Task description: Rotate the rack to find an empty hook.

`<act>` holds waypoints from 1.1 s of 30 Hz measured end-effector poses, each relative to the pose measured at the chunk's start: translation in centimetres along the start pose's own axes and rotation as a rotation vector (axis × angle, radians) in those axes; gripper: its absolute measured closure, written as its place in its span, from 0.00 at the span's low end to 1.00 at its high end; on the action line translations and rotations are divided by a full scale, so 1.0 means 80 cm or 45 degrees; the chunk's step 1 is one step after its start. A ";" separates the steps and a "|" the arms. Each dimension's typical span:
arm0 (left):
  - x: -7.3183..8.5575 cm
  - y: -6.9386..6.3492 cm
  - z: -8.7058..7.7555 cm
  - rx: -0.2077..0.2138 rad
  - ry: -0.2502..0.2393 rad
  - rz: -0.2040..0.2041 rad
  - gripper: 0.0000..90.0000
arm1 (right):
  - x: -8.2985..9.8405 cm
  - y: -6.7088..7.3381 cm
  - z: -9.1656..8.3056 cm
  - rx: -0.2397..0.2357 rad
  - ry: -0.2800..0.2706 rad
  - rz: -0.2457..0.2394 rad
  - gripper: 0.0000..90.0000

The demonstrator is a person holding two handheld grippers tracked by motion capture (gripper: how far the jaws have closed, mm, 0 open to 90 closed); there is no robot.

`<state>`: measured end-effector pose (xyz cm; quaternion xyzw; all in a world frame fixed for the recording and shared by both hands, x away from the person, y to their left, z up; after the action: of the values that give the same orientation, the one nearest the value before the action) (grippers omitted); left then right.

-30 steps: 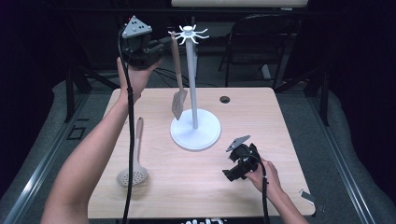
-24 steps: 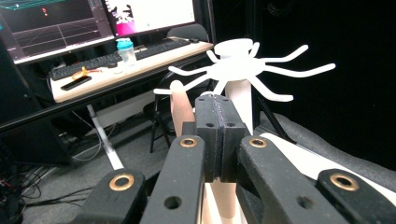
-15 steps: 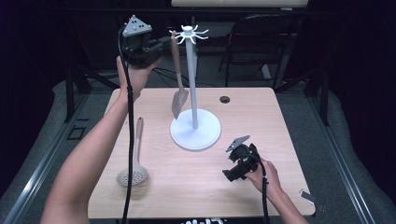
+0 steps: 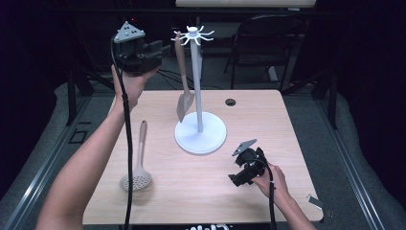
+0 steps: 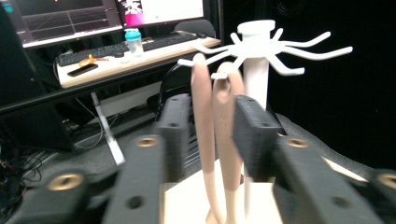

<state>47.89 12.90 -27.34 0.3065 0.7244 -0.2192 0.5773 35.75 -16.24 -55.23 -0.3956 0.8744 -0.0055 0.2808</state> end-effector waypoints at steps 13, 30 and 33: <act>0.061 0.008 -0.027 -0.026 0.086 -0.043 0.26 | 0.000 0.000 0.001 0.000 -0.005 0.018 0.06; 0.172 0.023 -0.040 -0.062 0.265 -0.189 0.12 | -0.001 0.002 0.007 -0.006 0.003 0.020 0.06; 0.190 0.025 -0.042 -0.071 0.305 -0.226 0.08 | -0.001 0.002 0.006 -0.001 0.022 -0.001 0.06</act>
<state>44.69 19.50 -41.21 0.2490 0.8181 -0.2112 0.4734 35.91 -15.99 -55.67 -0.3959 0.8767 -0.0087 0.2731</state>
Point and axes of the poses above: each handheld gripper's, and its own axes: z roughly forward along the jaws, x roughly out of its underside, y roughly to its left, the point moved 5 cm from there along z, roughly forward along the jaws, and after that the axes turned 8 degrees about x, right-handed, at the moved point
